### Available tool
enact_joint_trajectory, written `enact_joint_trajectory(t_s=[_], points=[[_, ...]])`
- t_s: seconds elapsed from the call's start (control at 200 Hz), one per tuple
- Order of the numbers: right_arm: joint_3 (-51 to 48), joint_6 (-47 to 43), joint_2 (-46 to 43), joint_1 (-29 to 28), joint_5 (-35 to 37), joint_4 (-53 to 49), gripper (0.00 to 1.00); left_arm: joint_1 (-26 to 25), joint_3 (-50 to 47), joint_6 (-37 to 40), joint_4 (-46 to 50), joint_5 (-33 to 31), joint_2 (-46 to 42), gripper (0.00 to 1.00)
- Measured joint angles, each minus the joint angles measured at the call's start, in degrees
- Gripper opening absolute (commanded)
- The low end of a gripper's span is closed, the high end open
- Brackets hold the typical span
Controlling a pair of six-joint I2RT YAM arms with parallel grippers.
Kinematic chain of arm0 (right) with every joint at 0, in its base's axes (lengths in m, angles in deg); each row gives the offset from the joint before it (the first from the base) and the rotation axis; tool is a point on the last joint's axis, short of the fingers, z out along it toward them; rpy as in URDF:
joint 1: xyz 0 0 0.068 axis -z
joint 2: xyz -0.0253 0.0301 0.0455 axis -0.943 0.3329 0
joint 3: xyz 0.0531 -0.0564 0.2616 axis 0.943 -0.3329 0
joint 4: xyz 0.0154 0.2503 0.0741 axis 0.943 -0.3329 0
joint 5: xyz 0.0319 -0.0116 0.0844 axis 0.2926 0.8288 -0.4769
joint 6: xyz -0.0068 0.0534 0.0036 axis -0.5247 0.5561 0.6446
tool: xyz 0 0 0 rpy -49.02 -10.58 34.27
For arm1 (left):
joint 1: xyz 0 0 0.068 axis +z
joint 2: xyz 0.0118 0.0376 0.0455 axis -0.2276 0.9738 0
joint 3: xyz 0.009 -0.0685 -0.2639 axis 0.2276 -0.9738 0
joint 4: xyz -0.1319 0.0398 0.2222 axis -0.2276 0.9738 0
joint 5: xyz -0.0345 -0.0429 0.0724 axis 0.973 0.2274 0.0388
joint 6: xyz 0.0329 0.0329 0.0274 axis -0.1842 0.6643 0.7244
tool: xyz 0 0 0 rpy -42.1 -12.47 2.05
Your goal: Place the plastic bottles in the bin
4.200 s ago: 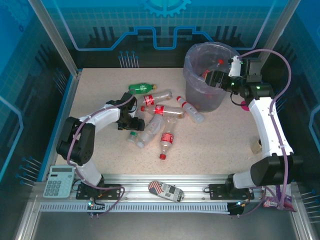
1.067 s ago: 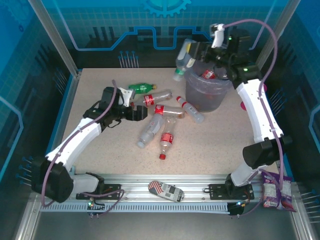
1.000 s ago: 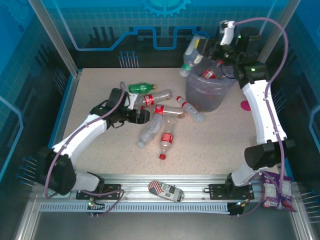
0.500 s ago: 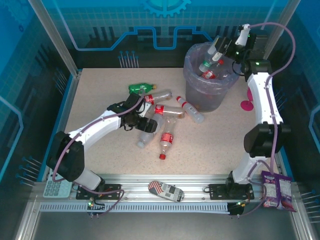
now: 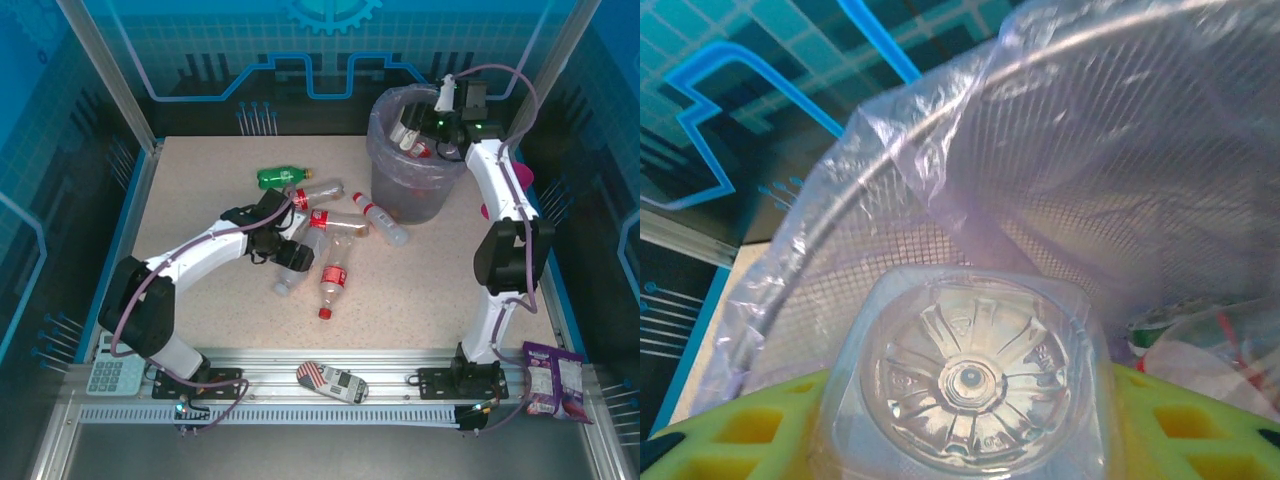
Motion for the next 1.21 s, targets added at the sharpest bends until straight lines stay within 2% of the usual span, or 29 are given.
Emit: enact_joint_trajectory(t_s=[0.255, 0.37, 0.64, 0.765, 0.966, 1.206], points=[[0.2, -3.1, 3.1, -1.2, 2.3, -2.8, 0.5, -0.7, 0.0, 0.0, 0.2, 0.0, 2.1, 0.82], [0.2, -3.8, 3.7, -1.4, 2.8, -3.0, 0.55, -1.0, 0.0, 0.0, 0.2, 0.0, 2.5, 0.81], [0.5, -5.1, 3.8, -1.4, 2.8, -4.8, 0.81, -1.2, 0.0, 0.0, 0.1, 0.0, 3.1, 0.82], [2.2, -6.4, 3.3, -1.4, 2.8, -7.0, 0.89, -1.2, 0.0, 0.2, 0.2, 0.0, 3.2, 0.82], [3.6, -6.9, -2.7, -0.4, 2.2, -9.0, 0.93, -1.2, 0.0, 0.2, 0.2, 0.0, 3.2, 0.82], [0.9, -7.0, -16.3, 1.6, 1.9, -8.9, 0.93, -1.3, 0.0, 1.3, 0.6, 0.0, 3.2, 0.82]])
